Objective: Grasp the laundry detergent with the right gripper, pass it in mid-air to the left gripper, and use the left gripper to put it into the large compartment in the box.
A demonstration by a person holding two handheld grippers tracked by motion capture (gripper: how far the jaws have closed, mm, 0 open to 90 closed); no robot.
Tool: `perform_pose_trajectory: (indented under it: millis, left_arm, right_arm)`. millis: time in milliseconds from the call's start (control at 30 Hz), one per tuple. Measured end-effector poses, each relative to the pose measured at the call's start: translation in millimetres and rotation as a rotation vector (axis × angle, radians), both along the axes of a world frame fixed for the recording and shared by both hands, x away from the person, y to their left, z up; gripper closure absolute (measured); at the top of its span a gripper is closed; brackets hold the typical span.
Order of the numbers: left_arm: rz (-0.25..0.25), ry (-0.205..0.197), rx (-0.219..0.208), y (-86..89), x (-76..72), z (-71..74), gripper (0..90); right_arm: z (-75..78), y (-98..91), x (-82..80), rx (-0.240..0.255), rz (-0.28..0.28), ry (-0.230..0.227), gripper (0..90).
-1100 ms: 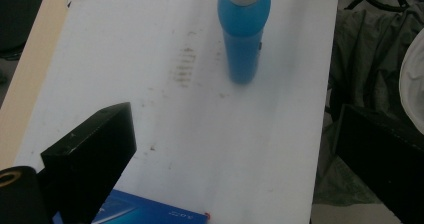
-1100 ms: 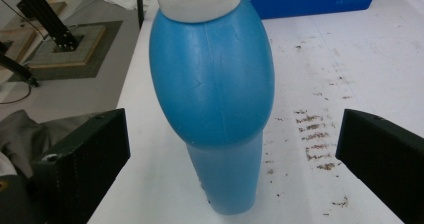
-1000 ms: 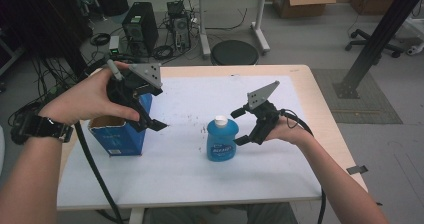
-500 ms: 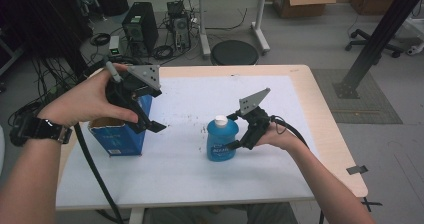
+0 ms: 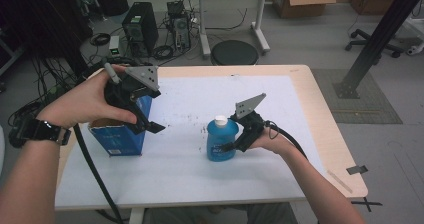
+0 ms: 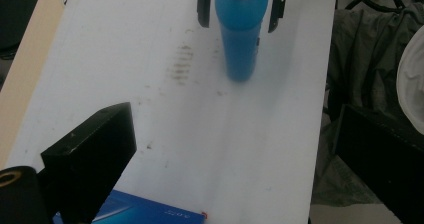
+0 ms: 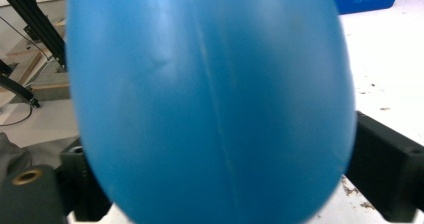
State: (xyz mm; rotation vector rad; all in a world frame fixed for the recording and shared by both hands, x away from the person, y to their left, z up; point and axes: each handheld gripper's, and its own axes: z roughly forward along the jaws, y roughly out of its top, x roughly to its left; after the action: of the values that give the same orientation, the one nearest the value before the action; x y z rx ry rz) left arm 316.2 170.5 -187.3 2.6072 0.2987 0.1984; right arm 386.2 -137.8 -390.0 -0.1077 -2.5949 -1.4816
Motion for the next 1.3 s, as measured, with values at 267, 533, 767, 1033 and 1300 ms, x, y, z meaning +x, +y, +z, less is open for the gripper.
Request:
perform_pose_trajectory:
  millis: [267, 533, 767, 1033, 1300]
  left_arm:
    - [-0.001, -0.001, 0.0, 0.2, 0.4, -0.8, 4.2]
    - [-0.001, -0.001, 0.001, -0.5, 0.6, -0.9, 4.2]
    - [0.0, 0.001, 0.001, -0.7, 0.8, -0.9, 4.2]
    - [-0.003, 0.0, 0.003, -2.0, 0.4, -0.5, 4.2]
    - [-0.005, -0.004, 0.003, -3.2, 0.5, 0.9, 4.2]
  right_arm:
    - [-4.5, 0.5, 0.1, 0.011, 0.0, -0.001, 17.9]
    - [-4.1, -0.5, 0.7, 0.024, 0.005, -0.006, 26.0]
    - [-5.9, -1.5, -0.3, 0.038, 0.026, -0.014, 33.0]
    - [-7.2, -3.1, -1.6, 0.049, 0.04, -0.015, 38.6]
    - [-5.8, -3.7, -2.3, 0.049, 0.028, -0.034, 40.7]
